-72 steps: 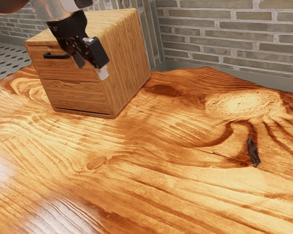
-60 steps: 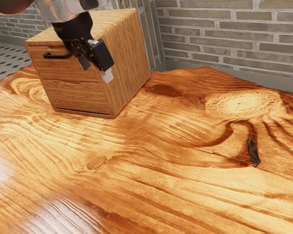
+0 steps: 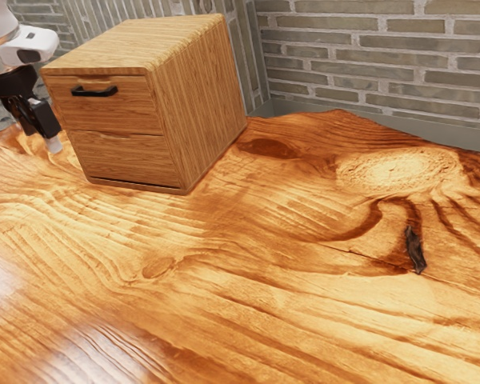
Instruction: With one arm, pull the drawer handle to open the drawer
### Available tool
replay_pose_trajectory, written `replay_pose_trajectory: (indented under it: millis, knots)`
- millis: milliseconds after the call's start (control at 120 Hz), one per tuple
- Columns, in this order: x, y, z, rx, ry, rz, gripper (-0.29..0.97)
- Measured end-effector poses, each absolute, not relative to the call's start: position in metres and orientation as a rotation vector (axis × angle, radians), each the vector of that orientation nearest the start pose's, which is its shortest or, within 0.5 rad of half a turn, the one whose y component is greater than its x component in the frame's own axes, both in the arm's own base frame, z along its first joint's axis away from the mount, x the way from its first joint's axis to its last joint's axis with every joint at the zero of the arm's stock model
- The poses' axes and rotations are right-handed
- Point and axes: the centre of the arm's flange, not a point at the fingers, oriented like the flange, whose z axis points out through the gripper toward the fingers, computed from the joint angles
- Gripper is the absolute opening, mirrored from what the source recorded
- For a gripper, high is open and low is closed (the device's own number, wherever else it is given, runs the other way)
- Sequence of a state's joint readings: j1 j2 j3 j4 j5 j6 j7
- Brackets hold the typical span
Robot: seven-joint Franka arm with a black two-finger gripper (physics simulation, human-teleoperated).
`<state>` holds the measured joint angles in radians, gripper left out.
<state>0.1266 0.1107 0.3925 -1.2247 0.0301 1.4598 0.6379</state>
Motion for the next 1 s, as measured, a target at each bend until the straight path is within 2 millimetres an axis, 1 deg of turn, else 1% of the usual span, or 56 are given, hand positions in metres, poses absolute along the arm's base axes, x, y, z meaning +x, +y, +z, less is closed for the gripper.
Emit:
replay_pose_trajectory:
  millis: [42,83,108,133,167,233,267,308,375,433,500,583,650,700,742,808,858,950,1000]
  knots:
    - [0.519,0.246,0.707,-3.003,0.328,-0.143,0.68]
    - [0.533,0.223,0.706,-2.988,0.46,-0.181,0.68]
    - [0.538,0.215,0.706,-2.977,0.52,-0.201,0.68]
    - [0.541,0.213,0.706,-2.97,0.562,-0.221,0.68]
    - [0.54,0.22,0.706,-2.972,0.602,-0.252,0.68]
    - [0.527,0.252,0.711,-2.966,0.637,-0.315,0.68]
    - [0.521,0.262,0.715,-2.943,0.658,-0.331,0.68]
    - [0.518,0.267,0.721,-2.91,0.698,-0.349,0.68]
    - [0.517,0.27,0.726,-2.864,0.762,-0.357,0.68]
    - [0.51,0.28,0.73,-2.834,0.778,-0.344,0.68]
    - [0.499,0.293,0.73,-2.811,0.783,-0.297,0.68]
    - [0.493,0.3,0.728,-2.788,0.833,-0.241,0.68]
    - [0.497,0.299,0.729,-2.738,0.939,-0.259,0.68]
    - [0.504,0.301,0.724,-2.708,1.023,-0.282,0.68]
    - [0.505,0.308,0.72,-2.686,1.061,-0.294,0.68]
    - [0.5,0.324,0.718,-2.661,1.1,-0.297,0.68]
    - [0.501,0.33,0.713,-2.65,1.146,-0.317,0.68]
    - [0.515,0.329,0.702,-2.623,1.273,-0.395,0.68]
    - [0.518,0.328,0.704,-2.59,1.329,-0.428,0.68]
